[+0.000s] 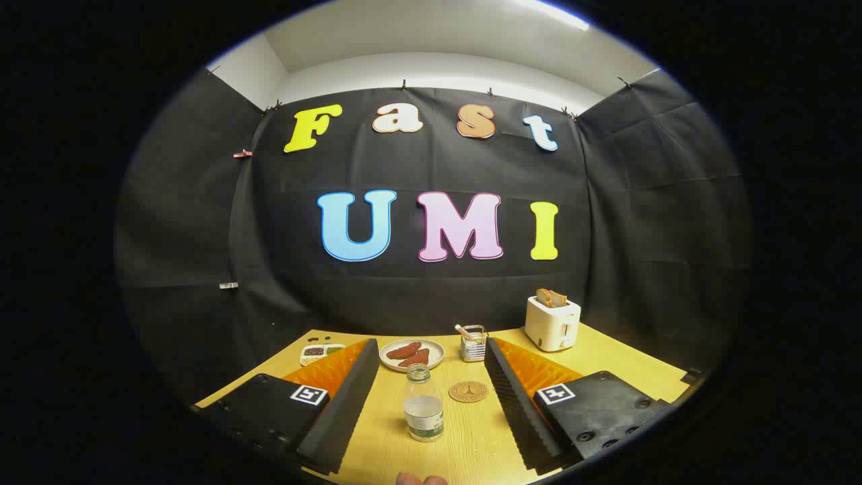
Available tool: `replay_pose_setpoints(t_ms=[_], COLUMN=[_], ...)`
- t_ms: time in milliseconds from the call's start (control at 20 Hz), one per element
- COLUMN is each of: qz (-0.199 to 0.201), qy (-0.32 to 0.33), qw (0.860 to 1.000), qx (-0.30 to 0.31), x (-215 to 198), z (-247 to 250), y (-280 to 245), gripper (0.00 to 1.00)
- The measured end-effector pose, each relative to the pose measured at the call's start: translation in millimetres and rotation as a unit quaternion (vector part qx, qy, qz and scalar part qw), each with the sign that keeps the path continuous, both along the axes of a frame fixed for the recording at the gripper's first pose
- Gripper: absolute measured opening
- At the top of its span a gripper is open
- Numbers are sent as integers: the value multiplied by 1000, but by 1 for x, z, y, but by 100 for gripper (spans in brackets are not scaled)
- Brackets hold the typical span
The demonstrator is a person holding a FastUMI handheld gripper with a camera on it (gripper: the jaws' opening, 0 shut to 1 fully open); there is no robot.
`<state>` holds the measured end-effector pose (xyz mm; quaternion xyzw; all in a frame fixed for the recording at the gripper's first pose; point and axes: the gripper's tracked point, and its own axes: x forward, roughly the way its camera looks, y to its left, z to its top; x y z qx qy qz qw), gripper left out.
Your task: Take the bottle from table, then pour the juice into the cup, finally place the bottle on the coaster
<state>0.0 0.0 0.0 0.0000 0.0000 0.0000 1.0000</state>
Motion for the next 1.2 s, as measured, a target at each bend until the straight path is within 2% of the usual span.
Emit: replay_pose_setpoints(t_ms=[900,1200], qz=[-2,-7], qy=[7,-1], qw=[1000,1000], qx=[6,2], x=[7,14], z=[-10,-32], y=[6,2], gripper=[96,96])
